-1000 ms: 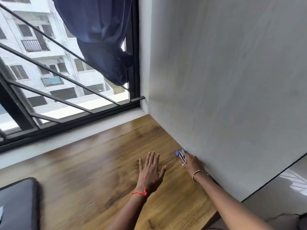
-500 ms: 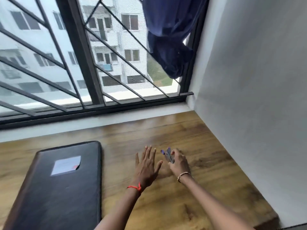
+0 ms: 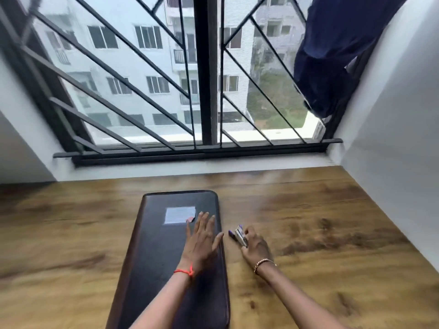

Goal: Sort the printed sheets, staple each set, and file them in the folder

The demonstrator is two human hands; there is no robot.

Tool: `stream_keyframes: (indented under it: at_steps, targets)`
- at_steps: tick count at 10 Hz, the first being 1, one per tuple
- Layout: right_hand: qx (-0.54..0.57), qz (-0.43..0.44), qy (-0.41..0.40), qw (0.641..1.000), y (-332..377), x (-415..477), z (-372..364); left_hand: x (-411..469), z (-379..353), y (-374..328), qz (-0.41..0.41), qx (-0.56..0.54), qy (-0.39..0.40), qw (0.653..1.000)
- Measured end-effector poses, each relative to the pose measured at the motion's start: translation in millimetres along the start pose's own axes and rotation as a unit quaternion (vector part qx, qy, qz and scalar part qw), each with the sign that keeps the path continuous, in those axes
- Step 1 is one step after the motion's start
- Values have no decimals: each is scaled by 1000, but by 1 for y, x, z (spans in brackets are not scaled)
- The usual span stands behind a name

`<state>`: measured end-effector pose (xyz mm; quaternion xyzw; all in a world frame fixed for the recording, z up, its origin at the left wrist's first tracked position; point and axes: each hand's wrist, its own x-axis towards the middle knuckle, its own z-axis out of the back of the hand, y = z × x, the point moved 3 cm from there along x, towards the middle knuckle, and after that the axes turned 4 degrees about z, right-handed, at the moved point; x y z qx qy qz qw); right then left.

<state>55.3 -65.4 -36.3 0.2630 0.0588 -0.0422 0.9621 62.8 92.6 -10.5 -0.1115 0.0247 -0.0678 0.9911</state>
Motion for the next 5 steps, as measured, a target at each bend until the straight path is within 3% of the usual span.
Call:
stream_keyframes:
  at_steps: [3, 5]
  targets:
    - [-80, -79, -7, 994, 19, -19, -3, -35, 12, 54, 4, -29, 19, 999]
    - [-130, -52, -65, 988, 34, -41, -8, -56, 24, 65, -27, -31, 12, 999]
